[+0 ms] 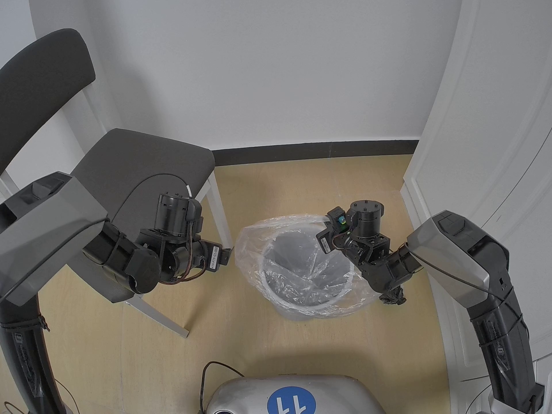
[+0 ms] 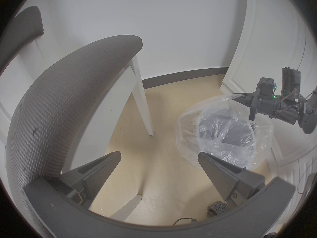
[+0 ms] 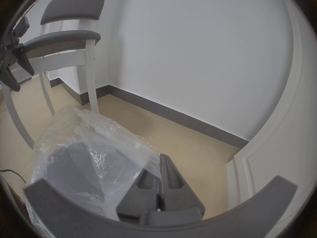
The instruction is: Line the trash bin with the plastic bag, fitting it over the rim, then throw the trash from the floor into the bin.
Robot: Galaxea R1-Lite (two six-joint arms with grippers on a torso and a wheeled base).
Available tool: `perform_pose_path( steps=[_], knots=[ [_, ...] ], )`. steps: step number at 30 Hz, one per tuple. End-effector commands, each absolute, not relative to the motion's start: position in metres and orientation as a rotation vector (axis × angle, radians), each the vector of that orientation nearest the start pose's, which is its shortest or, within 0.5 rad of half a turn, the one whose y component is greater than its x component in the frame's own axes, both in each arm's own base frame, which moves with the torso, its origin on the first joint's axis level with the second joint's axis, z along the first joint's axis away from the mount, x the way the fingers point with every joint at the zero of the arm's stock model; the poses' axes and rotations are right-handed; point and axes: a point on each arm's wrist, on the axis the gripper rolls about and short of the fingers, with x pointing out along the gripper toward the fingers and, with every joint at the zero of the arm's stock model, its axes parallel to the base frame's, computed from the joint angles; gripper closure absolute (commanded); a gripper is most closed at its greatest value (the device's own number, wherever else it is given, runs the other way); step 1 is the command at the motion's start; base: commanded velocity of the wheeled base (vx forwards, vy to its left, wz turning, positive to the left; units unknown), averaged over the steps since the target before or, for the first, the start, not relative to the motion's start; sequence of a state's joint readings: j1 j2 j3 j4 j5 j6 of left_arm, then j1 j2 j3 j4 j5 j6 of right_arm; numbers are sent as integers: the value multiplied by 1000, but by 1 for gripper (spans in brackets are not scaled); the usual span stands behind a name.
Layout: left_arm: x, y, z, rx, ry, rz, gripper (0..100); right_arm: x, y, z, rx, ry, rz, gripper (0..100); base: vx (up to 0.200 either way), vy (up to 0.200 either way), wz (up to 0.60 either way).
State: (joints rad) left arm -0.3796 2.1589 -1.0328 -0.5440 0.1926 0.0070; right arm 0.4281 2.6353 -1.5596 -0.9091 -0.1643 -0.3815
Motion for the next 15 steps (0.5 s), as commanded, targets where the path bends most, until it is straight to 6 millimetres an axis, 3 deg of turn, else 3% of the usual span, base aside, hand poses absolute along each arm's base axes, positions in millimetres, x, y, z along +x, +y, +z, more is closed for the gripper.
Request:
perform_pose_path(
  steps=[1, 6, 15],
  knots=[
    [369, -142, 65, 180, 569, -187, 0, 466, 213, -2, -433, 127, 302, 100, 0, 0, 0],
    [368, -143, 64, 182, 568, -189, 0, 454, 223, -21, -447, 158, 336, 100, 0, 0, 0],
    [368, -143, 64, 183, 569, -188, 0, 461, 222, -20, -423, 131, 302, 100, 0, 0, 0]
  ],
)
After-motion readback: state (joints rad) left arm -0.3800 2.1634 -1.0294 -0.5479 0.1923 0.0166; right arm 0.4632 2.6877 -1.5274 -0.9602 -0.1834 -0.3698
